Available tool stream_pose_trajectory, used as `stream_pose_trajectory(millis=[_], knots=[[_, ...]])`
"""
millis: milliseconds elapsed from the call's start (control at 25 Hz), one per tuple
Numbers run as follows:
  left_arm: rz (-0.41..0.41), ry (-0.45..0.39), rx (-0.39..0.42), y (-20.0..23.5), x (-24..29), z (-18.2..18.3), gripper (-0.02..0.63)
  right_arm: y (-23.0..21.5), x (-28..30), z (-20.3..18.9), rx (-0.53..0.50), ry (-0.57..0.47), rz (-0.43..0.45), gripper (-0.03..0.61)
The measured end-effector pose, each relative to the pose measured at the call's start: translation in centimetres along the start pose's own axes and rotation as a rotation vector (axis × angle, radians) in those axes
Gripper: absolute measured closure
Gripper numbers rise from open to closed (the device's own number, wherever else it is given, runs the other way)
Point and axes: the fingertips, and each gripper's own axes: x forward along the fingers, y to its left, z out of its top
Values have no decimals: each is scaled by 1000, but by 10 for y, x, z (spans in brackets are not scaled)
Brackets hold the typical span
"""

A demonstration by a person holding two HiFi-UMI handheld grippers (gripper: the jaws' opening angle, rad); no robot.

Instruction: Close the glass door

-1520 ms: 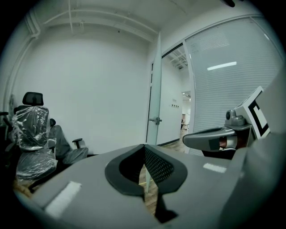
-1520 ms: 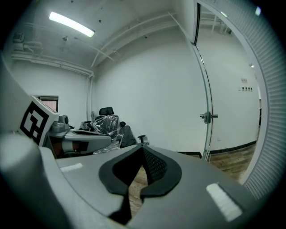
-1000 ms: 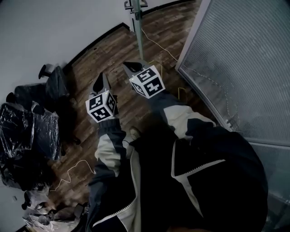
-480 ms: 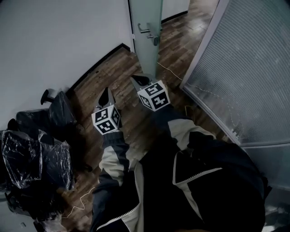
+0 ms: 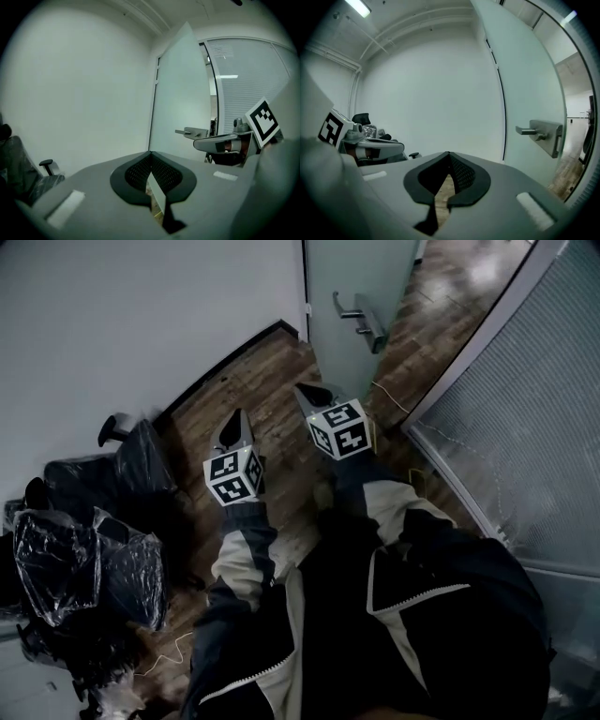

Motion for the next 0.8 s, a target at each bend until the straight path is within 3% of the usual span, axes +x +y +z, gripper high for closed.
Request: stream_pose_trajectory(millis=[160,560,800], knots=[[18,6,12,28,59,17,609,-41,55,17,18,-13,-13,574],[-64,37,73,46,203,60,609,-122,161,48,49,-19,-48,574],[-211,69,87,43,280,61,609,-165,186,44,64,13,-177,574]])
